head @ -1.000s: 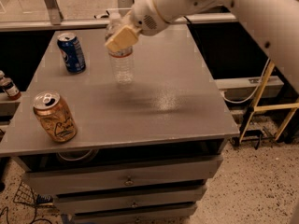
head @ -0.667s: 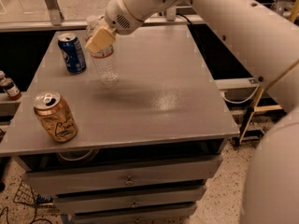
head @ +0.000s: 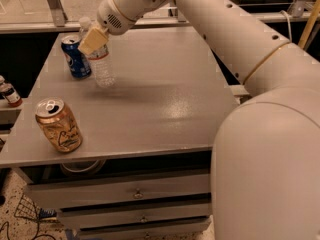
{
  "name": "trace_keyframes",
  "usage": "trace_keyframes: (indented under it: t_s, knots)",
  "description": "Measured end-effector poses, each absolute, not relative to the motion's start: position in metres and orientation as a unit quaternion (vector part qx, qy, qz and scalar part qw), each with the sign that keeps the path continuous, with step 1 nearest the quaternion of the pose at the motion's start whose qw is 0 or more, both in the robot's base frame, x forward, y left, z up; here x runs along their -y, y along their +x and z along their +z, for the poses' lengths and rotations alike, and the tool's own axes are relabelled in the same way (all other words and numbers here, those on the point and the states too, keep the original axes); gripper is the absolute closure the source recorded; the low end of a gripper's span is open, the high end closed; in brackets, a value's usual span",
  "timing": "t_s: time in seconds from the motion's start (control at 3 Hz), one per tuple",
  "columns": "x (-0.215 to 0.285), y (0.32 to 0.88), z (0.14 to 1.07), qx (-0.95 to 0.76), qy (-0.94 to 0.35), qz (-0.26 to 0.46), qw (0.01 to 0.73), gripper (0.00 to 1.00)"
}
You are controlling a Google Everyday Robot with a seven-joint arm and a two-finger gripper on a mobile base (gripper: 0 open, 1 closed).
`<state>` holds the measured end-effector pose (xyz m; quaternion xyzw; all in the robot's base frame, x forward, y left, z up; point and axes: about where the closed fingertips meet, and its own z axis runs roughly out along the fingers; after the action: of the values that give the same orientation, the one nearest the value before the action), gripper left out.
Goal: Move water bottle near pepsi can
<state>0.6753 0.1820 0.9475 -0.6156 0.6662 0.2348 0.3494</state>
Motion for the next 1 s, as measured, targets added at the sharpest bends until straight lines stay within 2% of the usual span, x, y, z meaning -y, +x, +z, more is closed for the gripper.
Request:
trace_keyframes:
  t_s: [1.0]
  knots:
    - [-0.194, 0.711, 0.954, -0.666, -0.602, 0.234, 0.373, 1.0]
